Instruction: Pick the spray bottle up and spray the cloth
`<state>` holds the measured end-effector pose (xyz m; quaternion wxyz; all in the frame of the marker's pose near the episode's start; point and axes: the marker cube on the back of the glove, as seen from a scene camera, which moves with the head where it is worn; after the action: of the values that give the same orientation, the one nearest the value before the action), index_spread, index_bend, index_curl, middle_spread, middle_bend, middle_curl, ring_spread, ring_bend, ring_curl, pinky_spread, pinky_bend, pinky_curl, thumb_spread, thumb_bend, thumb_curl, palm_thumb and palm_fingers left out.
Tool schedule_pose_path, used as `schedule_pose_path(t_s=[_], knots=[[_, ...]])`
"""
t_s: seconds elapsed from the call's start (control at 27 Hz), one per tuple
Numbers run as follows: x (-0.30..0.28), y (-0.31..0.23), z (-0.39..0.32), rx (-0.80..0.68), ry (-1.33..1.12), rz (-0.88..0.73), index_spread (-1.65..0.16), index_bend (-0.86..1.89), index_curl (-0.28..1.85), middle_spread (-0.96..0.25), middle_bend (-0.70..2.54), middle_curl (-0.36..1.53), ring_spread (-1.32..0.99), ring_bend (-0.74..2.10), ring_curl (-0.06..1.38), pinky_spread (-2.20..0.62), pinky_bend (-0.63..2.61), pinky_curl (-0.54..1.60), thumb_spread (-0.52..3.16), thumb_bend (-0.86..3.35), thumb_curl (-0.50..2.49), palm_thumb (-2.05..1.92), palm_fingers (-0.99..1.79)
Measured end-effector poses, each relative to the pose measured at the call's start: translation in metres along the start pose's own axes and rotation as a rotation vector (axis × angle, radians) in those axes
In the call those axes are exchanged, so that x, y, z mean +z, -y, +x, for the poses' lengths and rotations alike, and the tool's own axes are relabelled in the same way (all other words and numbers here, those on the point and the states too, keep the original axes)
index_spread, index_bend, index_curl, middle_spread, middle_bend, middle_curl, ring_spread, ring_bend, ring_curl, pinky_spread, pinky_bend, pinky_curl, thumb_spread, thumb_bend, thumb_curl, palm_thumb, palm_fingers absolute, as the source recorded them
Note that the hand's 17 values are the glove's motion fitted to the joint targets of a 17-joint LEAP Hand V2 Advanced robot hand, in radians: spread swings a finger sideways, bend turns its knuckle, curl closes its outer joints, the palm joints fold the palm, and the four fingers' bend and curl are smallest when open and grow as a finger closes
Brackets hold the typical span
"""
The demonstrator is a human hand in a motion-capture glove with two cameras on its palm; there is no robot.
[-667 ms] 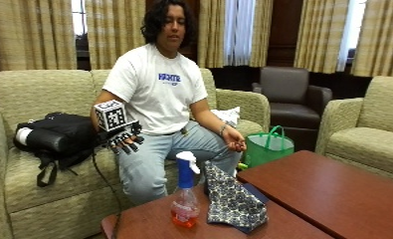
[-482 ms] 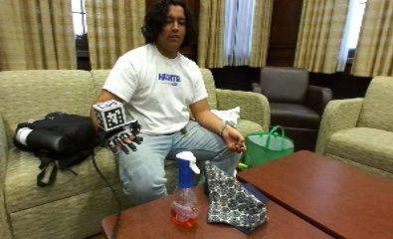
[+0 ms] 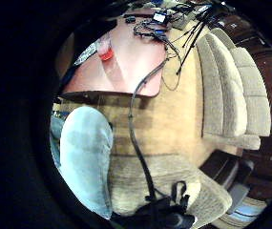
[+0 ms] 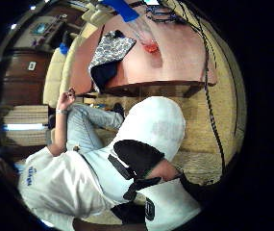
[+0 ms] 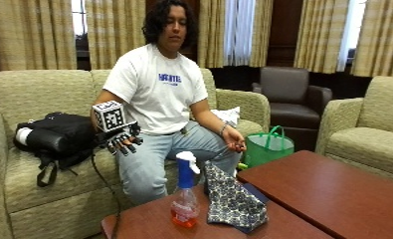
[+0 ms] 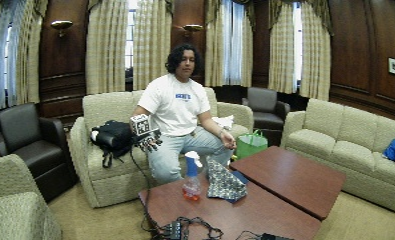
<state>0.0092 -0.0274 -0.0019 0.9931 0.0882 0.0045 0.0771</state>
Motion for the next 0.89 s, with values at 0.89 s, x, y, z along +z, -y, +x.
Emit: schedule_pose_path(t_s=[0.89], knots=[[0.046, 0.086, -0.027, -0.105, 0.234, -0.182, -0.43, 0.12, 0.17, -0.11, 0.30, 0.29, -0.13, 0.44, 0.25, 0.21, 0.38, 0.29, 0.85, -0.03, 0.28, 0.30, 0.20]])
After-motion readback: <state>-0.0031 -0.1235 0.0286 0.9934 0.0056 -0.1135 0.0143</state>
